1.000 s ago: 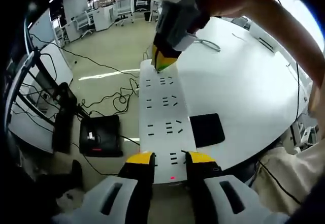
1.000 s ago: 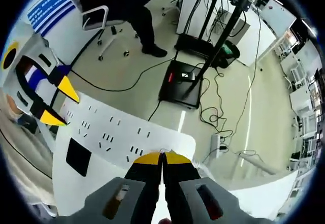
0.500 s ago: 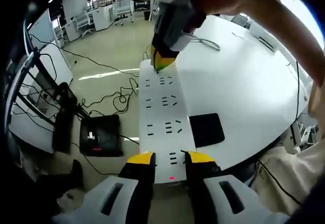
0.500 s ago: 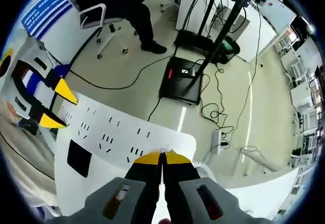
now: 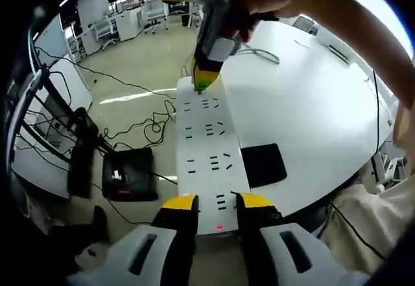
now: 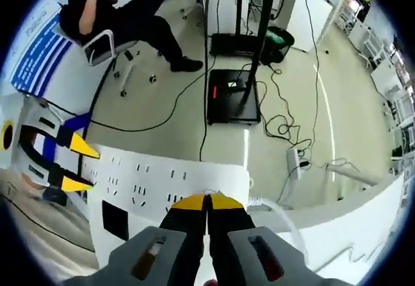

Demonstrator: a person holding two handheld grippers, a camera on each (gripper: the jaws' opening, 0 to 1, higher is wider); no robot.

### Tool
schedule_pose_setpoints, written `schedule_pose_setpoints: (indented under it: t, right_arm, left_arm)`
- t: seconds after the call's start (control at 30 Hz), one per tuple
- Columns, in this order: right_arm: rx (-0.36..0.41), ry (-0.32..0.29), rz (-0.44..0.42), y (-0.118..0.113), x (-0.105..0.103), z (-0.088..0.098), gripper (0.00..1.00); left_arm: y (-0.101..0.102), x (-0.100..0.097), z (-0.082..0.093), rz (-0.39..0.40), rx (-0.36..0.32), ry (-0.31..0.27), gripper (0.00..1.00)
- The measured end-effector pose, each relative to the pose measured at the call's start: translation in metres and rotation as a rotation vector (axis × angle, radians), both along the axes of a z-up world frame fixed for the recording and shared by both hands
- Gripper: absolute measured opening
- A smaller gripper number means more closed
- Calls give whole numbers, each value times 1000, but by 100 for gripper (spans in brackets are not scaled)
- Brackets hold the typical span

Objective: Pick up the power strip scattered on the table, fix it on the side mounting bracket of the table, and press the switch

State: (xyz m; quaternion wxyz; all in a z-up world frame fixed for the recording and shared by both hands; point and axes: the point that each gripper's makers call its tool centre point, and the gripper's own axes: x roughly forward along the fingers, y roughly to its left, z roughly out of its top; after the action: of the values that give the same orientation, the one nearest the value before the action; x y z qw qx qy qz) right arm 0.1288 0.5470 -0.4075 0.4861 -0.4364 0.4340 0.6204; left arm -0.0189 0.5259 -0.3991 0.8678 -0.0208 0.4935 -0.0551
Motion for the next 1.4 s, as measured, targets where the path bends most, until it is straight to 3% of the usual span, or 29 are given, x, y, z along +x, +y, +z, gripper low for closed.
schedule_pose_setpoints:
  t: [0.1,0.2,0.3,0.67,0.87,1.1,1.33,1.4]
  right_arm:
    - [-32,30,-72,-3,1,-3,0]
    - [-29,20,-56,16,18,-5,0]
    - [-22,18,-39,16,18,-4,0]
    - [16,28,-29,3,-5,2,0]
    - [64,28,-28,2,-10,13,0]
    - [139,-2,-1,-1,-9,24,1]
    - [237,4,13,-18,-22,35,3]
    - [264,4,7,-20,-23,40,3]
  left_arm:
    - [0,1,-1,-2,2,8,29]
    - [0,0,-1,0,0,2,29]
    - [-1,0,-2,-3,1,2,29]
    - [-2,-1,-2,1,1,-5,29]
    - [-1,0,-2,5,-3,-7,29]
    - [-13,-6,1,14,-12,-15,29]
    - [-26,-11,4,8,-16,-33,29]
    - [-20,-8,4,8,-17,-38,29]
